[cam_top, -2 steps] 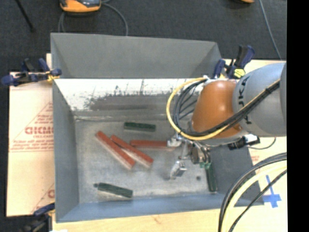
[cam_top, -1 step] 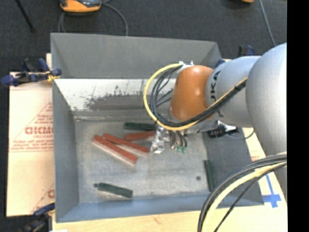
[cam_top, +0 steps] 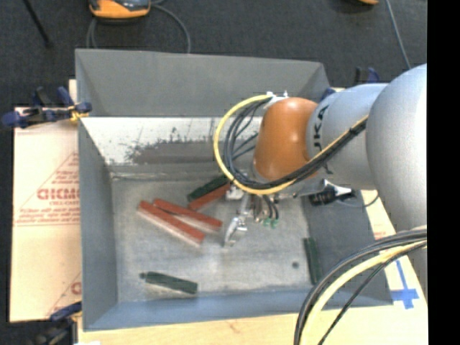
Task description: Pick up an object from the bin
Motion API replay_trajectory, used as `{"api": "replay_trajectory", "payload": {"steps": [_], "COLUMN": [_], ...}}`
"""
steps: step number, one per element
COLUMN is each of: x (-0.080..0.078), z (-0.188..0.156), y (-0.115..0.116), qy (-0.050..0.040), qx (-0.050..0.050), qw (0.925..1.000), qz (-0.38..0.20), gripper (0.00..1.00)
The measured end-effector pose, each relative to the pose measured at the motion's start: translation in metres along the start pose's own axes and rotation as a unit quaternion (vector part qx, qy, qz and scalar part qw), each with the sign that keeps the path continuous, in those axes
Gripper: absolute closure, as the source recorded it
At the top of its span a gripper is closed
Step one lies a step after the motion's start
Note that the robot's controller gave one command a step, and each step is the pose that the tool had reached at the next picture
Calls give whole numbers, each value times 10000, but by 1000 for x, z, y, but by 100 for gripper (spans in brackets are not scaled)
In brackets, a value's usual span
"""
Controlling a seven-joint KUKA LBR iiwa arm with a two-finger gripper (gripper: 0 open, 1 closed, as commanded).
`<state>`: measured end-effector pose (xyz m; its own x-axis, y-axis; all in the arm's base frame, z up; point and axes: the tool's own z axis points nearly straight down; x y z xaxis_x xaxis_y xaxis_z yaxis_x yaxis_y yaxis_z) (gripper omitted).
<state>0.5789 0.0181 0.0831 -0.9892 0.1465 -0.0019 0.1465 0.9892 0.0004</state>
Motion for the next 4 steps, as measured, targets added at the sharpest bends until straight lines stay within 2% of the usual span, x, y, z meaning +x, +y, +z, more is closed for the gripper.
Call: {"api": "replay_trajectory", "payload": {"steps": [1, 2, 3, 4], "x": [0, 8, 8, 6], "z": [0, 2, 2, 1], "y": [0, 74, 74, 73], "qy": [-1, -13, -14, -3], "qx": [2, 5, 5, -4], "qw": [10000, 9996, 9996, 9981], "qz": [-4, -282, -283, -615], "gripper": [0, 100, 100, 100]}}
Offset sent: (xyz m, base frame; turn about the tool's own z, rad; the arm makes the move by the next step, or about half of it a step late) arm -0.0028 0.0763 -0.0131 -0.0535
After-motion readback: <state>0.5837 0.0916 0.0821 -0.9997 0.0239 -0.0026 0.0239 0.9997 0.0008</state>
